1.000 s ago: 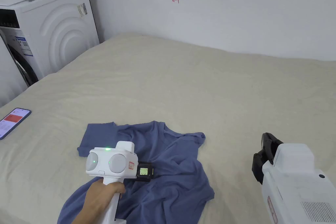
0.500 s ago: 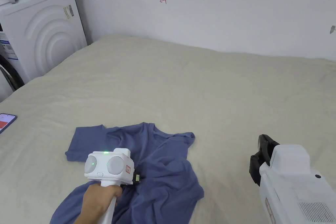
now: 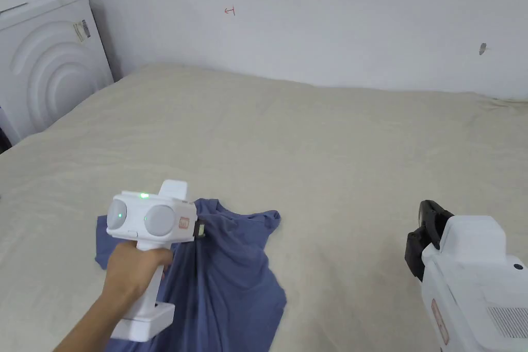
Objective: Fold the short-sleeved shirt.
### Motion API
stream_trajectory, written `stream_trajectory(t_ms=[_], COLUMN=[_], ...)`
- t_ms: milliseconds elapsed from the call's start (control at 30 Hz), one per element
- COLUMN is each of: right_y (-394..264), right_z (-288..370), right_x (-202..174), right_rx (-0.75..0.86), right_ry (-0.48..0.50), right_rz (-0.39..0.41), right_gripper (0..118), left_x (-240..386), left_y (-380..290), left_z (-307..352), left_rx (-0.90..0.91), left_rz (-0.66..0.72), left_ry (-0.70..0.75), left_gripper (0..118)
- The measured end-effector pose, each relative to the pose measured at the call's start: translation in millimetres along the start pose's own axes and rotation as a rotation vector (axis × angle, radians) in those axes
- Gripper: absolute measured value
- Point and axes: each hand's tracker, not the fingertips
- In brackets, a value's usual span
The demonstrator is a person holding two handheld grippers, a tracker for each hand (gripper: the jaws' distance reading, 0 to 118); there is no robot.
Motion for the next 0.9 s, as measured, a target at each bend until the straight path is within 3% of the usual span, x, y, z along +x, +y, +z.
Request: stream_trajectory(t_ms=[533, 733, 900], right_y=[8.3, 8.7, 5.0], right_z=[39.8, 54.1, 63.6], right_x=[83.2, 109.7, 129.0], right_rx=[0.045, 0.053, 0.05], right_ry=[-0.19, -0.265, -0.316], right_rz=[-0.027, -0.035, -0.045], right_gripper=[0, 0, 0], left_x=[190.0, 253.7, 299.9], left_y=[108.4, 115.7, 92.9], left_z=[82.7, 103.1, 84.2], left_rx=[0.279, 0.32, 0.252], left_rz=[-0.282, -0.343, -0.404], left_ry=[-0.269, -0.405, -0.478], left_gripper=[1, 1, 1])
